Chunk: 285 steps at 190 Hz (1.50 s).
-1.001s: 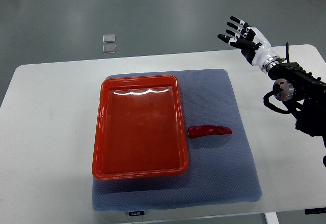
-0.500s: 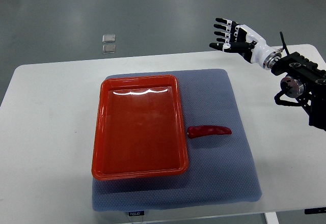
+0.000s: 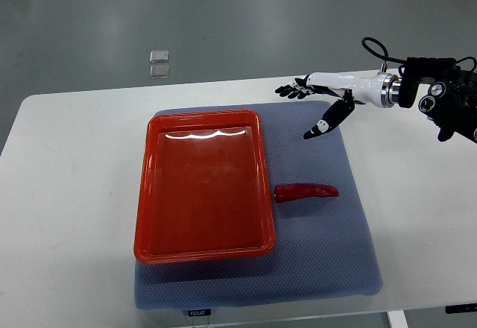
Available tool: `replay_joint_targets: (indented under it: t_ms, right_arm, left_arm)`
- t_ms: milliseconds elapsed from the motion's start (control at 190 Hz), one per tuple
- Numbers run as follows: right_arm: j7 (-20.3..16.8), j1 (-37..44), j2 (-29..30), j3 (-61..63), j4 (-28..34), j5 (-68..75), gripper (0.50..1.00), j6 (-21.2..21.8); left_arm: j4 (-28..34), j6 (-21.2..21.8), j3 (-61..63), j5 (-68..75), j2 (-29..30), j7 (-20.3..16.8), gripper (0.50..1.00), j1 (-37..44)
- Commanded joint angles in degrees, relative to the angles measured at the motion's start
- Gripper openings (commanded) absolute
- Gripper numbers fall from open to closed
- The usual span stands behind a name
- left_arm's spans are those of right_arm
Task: Place red pepper on red tray
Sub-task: 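Reach the right hand down toward the red chili pepper beside the tray, then close the right hand fingers around the red chili pepper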
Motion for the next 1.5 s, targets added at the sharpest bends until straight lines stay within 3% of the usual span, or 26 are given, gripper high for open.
replay_joint_targets:
  t_ms: [0,579,774,943,1275,1496]
  right_arm:
    - [-0.14,0.19,-2.59,-3.32,3.17,-3.06,0.913,-1.96]
    - [-0.32,1.42,-7.08,-8.85,16.88,-10.88,0.913,-2.23]
    - [-1.02,0.54,-6.90,-9.38,17.76,-11.05,0.913,-3.19]
    - [-4.54,-0.60,-6.64,-9.29,17.68,-10.97,0.909,-7.59]
    - [-4.45,-1.66,-7.16,-9.20,19.78,-10.26,0.903,-5.65]
    - [-5.50,-3.94,-5.23,-9.20,19.52,-10.70,0.897,-6.88]
  left_arm:
    - [0.00,0.00,0.00,-0.04,0.00,0.00,1.000,0.04]
    - [-0.09,0.00,0.00,-0.04,0.00,0.00,1.000,0.04]
    - [-0.18,0.08,0.00,-0.04,0.00,0.00,1.000,0.04]
    - [-0.27,0.00,0.00,0.05,0.00,0.00,1.000,0.04]
    - [-0.36,0.00,0.00,0.05,0.00,0.00,1.000,0.04]
    - [-0.36,0.00,0.00,0.05,0.00,0.00,1.000,0.04]
